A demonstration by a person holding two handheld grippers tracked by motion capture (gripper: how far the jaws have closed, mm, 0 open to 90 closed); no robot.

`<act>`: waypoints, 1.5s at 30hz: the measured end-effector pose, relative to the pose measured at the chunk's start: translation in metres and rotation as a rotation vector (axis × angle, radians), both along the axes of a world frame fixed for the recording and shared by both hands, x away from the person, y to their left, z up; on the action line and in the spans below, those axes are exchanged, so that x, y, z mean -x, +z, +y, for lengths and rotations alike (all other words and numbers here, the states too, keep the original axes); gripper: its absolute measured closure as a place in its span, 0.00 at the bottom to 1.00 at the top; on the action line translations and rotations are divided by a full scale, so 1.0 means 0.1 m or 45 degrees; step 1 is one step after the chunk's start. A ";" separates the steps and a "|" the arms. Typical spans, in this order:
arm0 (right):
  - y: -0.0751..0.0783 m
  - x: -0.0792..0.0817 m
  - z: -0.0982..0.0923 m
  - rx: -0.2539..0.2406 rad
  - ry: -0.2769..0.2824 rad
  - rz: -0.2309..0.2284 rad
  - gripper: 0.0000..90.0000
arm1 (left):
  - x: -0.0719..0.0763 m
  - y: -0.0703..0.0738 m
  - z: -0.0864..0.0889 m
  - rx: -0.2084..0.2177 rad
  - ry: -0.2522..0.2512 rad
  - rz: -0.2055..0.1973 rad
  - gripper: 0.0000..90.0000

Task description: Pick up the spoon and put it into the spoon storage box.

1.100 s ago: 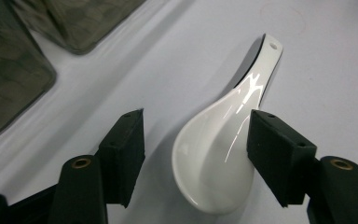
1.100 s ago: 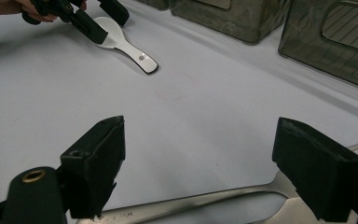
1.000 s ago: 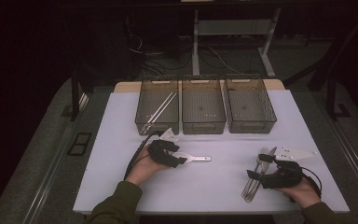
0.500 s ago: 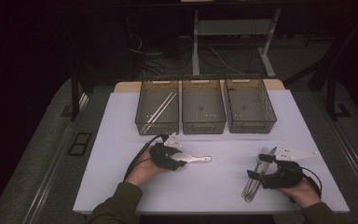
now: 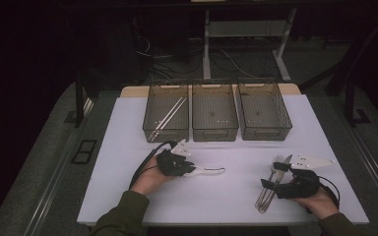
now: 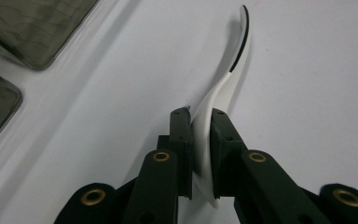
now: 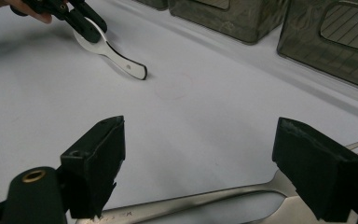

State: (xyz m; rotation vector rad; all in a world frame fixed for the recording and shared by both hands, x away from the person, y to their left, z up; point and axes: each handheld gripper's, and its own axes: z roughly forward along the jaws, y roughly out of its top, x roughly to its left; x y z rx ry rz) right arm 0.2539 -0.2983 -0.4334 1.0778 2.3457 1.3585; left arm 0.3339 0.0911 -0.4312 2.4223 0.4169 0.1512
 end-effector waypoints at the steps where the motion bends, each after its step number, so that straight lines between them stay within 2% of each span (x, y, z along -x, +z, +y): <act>1: 0.00 0.00 0.00 0.000 0.001 0.000 0.19 | 0.00 0.00 0.00 0.002 0.004 0.006 0.89; 10: 0.00 0.01 0.00 0.003 0.005 -0.009 0.18 | 0.02 0.01 -0.01 0.002 -0.013 0.008 0.90; 13: 0.00 0.01 -0.01 0.002 -0.015 -0.037 0.12 | 0.04 0.03 -0.04 -0.001 -0.027 0.000 0.90; 15: -0.02 0.00 -0.01 -0.008 -0.030 -0.032 0.10 | 0.05 0.06 -0.06 0.009 -0.035 -0.009 0.90; 17: -0.03 -0.01 0.00 0.001 -0.035 -0.031 0.01 | 0.05 0.09 -0.06 0.024 -0.036 -0.017 0.90; 21: -0.05 -0.02 0.00 -0.007 -0.049 -0.027 0.01 | 0.04 0.16 -0.04 0.045 -0.033 -0.030 0.90; 32: -0.05 -0.01 0.03 -0.002 -0.015 -0.033 0.01 | 0.03 0.37 0.01 0.125 -0.005 -0.060 0.90; 37: -0.04 -0.02 0.01 -0.007 -0.023 -0.039 0.01 | 0.03 0.49 -0.01 0.136 -0.004 -0.086 0.90; 42: -0.04 -0.02 0.01 -0.010 -0.021 -0.040 0.01 | -0.03 0.61 -0.02 0.169 0.016 -0.110 0.90; 45: -0.04 -0.02 0.00 -0.013 -0.026 -0.042 0.01 | -0.07 0.71 -0.03 0.162 0.012 -0.127 0.90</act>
